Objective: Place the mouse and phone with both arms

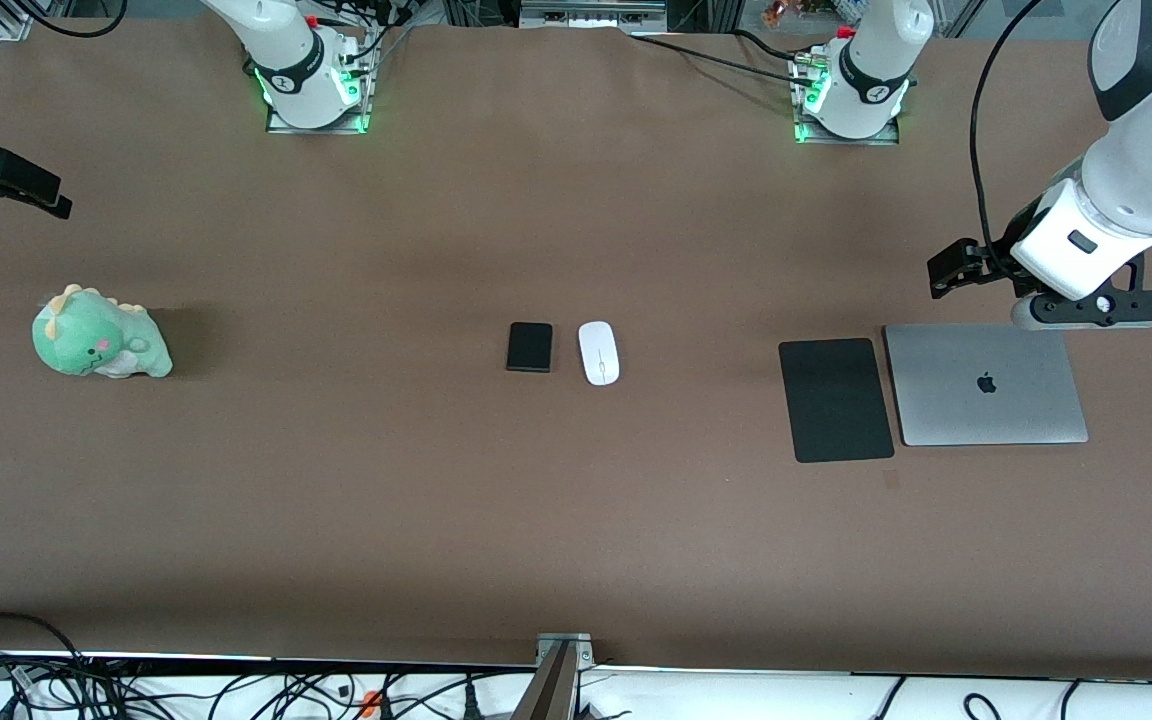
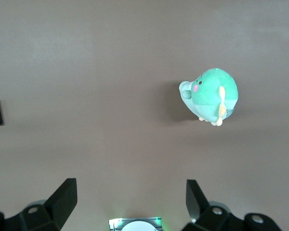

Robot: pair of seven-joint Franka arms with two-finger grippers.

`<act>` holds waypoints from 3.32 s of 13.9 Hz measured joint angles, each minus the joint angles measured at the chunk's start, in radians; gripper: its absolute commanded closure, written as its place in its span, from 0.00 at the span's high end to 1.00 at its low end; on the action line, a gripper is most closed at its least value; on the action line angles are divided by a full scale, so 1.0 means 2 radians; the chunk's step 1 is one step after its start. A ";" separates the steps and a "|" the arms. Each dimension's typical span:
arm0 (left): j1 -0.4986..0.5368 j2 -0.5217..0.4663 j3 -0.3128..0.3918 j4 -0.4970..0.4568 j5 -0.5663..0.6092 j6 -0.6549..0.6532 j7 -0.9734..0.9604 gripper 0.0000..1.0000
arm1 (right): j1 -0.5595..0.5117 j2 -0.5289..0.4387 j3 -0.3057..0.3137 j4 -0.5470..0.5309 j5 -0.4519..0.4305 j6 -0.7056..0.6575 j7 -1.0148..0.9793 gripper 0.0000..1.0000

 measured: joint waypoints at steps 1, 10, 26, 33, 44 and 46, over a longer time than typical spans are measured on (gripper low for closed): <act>0.000 0.000 0.000 0.000 0.000 0.000 0.000 1.00 | 0.003 0.003 0.001 -0.001 0.000 0.000 0.000 1.00; 0.000 0.000 -0.001 0.000 0.000 0.000 0.000 1.00 | 0.034 0.038 0.003 -0.003 0.001 0.000 0.030 1.00; 0.000 0.000 -0.001 0.000 0.000 0.000 0.000 1.00 | 0.144 0.123 0.006 -0.008 0.038 0.077 0.226 1.00; 0.000 0.002 -0.003 0.000 0.000 0.000 -0.010 1.00 | 0.231 0.179 0.008 -0.009 0.039 0.165 0.261 1.00; -0.001 0.051 -0.095 -0.033 -0.001 0.112 -0.159 1.00 | 0.324 0.243 0.008 -0.061 0.039 0.367 0.336 1.00; 0.000 0.051 -0.094 -0.034 -0.001 0.112 -0.159 1.00 | 0.343 0.265 0.008 -0.065 0.039 0.411 0.374 1.00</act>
